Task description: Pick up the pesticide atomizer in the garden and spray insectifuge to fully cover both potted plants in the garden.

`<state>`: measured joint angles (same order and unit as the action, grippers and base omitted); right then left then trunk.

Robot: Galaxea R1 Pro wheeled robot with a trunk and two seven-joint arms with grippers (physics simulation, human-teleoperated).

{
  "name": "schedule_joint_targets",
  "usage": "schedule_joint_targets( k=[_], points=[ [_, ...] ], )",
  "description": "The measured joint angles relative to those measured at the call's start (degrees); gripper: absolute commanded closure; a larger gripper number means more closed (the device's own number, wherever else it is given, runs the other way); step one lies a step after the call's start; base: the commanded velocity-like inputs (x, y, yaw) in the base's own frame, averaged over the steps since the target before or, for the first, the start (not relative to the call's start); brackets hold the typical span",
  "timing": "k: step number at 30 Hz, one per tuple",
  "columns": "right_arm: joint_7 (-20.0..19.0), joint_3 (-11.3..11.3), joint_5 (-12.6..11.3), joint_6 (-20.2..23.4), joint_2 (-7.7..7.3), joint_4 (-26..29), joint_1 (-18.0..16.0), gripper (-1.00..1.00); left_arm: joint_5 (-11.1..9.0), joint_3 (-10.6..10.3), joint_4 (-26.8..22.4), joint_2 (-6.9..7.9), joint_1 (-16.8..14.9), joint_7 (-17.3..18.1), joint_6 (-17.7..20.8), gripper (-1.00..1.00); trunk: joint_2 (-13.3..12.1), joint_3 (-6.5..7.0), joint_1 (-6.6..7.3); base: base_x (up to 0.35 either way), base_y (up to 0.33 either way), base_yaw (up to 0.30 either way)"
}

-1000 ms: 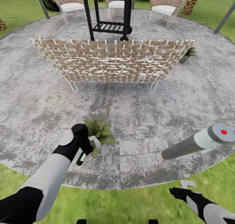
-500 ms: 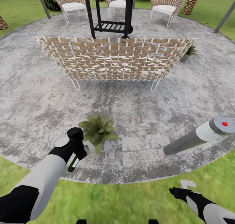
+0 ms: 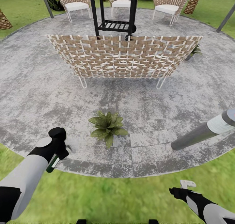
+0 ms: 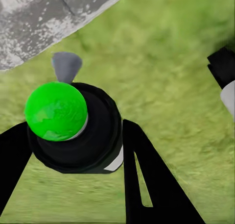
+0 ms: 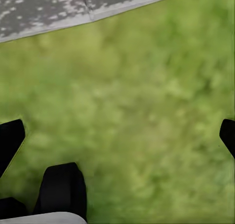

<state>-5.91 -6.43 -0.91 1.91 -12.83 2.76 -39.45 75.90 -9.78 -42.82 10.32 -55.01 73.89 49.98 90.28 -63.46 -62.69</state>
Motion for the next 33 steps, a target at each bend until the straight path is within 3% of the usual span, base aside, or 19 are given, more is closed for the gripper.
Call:
schedule_joint_targets(
  k=[2,4,5,8,11,12,13,14,15,16,18,21,23,33],
  points=[
    [0.0,0.0,0.0,0.0,0.0,0.0,0.0,-1.0,-0.3,0.7,0.0,0.28,0.0,0.0,0.1,1.0,0.0,0.0,0.0,-0.085,0.291,0.0],
    [0.1,0.0,0.0,0.0,0.0,0.0,0.0,-1.0,-2.1,3.1,0.0,0.11,0.0,0.0,0.1,1.0,0.0,0.0,0.0,-0.085,0.291,0.0],
    [0.1,0.0,0.0,0.0,0.0,0.0,0.0,-1.0,-4.6,4.9,0.0,-0.12,0.0,0.0,0.1,1.0,0.0,0.0,0.0,-0.085,0.291,0.0],
    [0.1,0.0,0.0,0.0,0.0,0.0,0.0,-1.0,-10.0,6.9,0.0,-0.31,0.0,-1.1,0.1,1.0,0.0,0.0,0.0,-0.083,0.291,0.0],
    [0.1,0.1,0.0,0.0,0.0,0.0,0.0,-1.0,-15.0,7.3,0.3,-0.32,0.0,-7.4,0.2,1.0,0.0,0.0,0.0,-0.073,0.292,0.0],
    [0.1,0.1,0.1,0.0,0.0,0.0,0.0,-1.0,-20.6,7.4,2.8,-0.27,0.0,-15.2,0.2,1.0,0.0,0.0,0.0,-0.062,0.292,0.0],
    [0.1,0.1,0.2,0.0,0.0,0.0,0.0,-1.0,-23.8,7.4,4.1,-0.29,0.0,-18.8,0.3,1.0,0.0,0.0,0.0,-0.027,0.292,0.0],
    [0.1,0.1,0.1,0.0,0.0,0.0,0.0,-1.0,-30.8,7.5,6.8,-0.33,0.0,-25.3,-1.1,1.0,0.0,0.0,0.0,-0.014,0.292,0.0],
    [0.1,0.1,0.1,0.0,0.0,0.0,0.0,-1.0,-35.2,7.5,8.6,-0.36,0.0,-28.5,-3.9,1.0,0.0,0.0,0.01,-0.003,0.292,0.0],
    [0.1,0.1,0.0,0.0,0.0,0.0,0.0,-1.0,-44.9,7.5,13.8,-0.43,0.0,-35.1,-10.9,1.0,0.0,-0.01,0.0,-0.001,0.292,0.0],
    [0.0,0.1,0.1,0.0,0.0,0.0,0.0,-1.0,-51.9,7.4,19.6,-0.43,0.0,-41.9,-18.2,1.0,0.0,-0.01,0.01,-0.001,0.292,0.0],
    [0.1,0.1,0.1,0.0,0.0,0.0,0.0,-1.0,-56.1,7.4,25.5,-0.57,0.0,-45.7,-25.1,1.0,0.0,-0.01,0.01,0.0,0.286,0.0],
    [0.1,0.1,0.0,0.0,0.0,0.0,0.0,-1.0,-57.0,7.4,28.0,-0.65,0.0,-46.4,-28.5,1.0,0.0,0.0,0.01,0.0,0.191,0.0],
    [0.1,0.1,-0.1,0.0,0.01,0.0,0.0,-1.0,-57.4,7.4,30.0,-2.53,0.0,-46.6,-30.4,1.0,0.0,0.55,0.01,0.0,0.023,0.0]
  ],
)
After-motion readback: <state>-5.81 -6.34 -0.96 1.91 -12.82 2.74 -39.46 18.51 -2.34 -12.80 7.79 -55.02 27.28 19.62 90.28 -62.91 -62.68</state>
